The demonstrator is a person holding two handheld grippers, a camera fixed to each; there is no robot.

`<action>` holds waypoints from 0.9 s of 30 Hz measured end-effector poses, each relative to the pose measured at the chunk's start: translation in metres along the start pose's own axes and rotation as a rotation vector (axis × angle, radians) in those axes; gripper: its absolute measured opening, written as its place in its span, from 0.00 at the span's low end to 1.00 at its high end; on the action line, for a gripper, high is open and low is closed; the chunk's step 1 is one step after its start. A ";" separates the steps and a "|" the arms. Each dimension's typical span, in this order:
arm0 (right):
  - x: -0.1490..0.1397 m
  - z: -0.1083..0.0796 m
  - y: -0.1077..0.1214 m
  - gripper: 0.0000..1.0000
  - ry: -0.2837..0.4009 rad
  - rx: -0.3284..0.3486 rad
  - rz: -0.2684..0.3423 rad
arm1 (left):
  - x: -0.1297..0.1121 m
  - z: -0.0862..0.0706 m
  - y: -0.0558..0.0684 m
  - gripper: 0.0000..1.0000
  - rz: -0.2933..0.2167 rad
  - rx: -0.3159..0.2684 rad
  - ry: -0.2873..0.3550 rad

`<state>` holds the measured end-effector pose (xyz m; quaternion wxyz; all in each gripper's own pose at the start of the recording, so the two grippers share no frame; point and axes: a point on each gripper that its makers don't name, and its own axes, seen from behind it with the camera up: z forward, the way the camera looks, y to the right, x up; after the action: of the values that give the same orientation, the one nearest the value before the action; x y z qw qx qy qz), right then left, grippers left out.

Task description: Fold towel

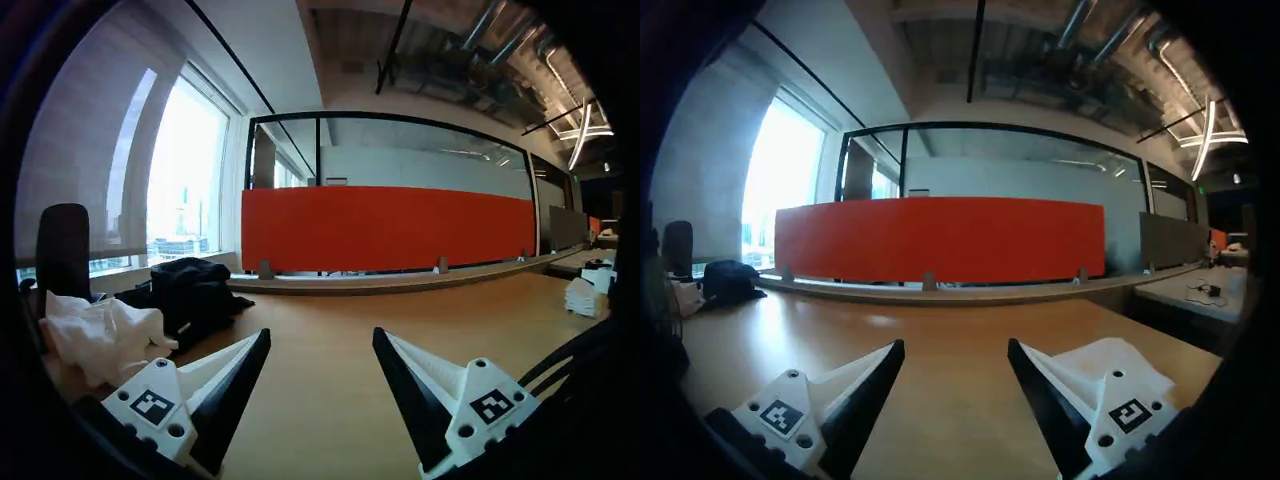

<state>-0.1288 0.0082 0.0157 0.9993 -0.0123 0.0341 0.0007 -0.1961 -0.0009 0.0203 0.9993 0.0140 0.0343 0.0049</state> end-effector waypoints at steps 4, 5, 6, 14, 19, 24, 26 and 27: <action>-0.001 0.000 0.000 1.00 0.000 0.000 0.000 | 0.000 0.000 0.000 0.94 0.000 0.000 0.000; -0.001 0.001 0.000 1.00 0.000 0.000 0.000 | 0.000 0.000 0.000 0.94 0.000 0.000 0.000; -0.001 0.001 0.000 1.00 0.000 0.000 0.000 | 0.000 0.000 0.000 0.94 0.000 0.000 0.000; -0.001 0.000 0.000 1.00 0.000 0.000 0.000 | 0.001 0.000 0.000 0.94 0.000 0.000 0.000; -0.001 0.000 0.000 1.00 0.000 0.000 0.000 | 0.002 -0.001 -0.001 0.94 0.000 0.000 -0.001; -0.001 0.000 0.000 1.00 0.000 0.000 0.000 | 0.003 -0.001 -0.001 0.94 0.000 0.000 -0.001; -0.001 0.000 0.000 1.00 0.000 0.000 0.000 | 0.004 -0.001 -0.001 0.94 0.000 0.000 -0.001; -0.001 0.000 0.000 1.00 0.000 0.000 0.000 | 0.004 -0.001 -0.001 0.94 0.000 0.000 -0.001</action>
<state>-0.1296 0.0085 0.0155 0.9993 -0.0124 0.0342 0.0007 -0.1925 -0.0018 0.0190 0.9993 0.0139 0.0338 0.0050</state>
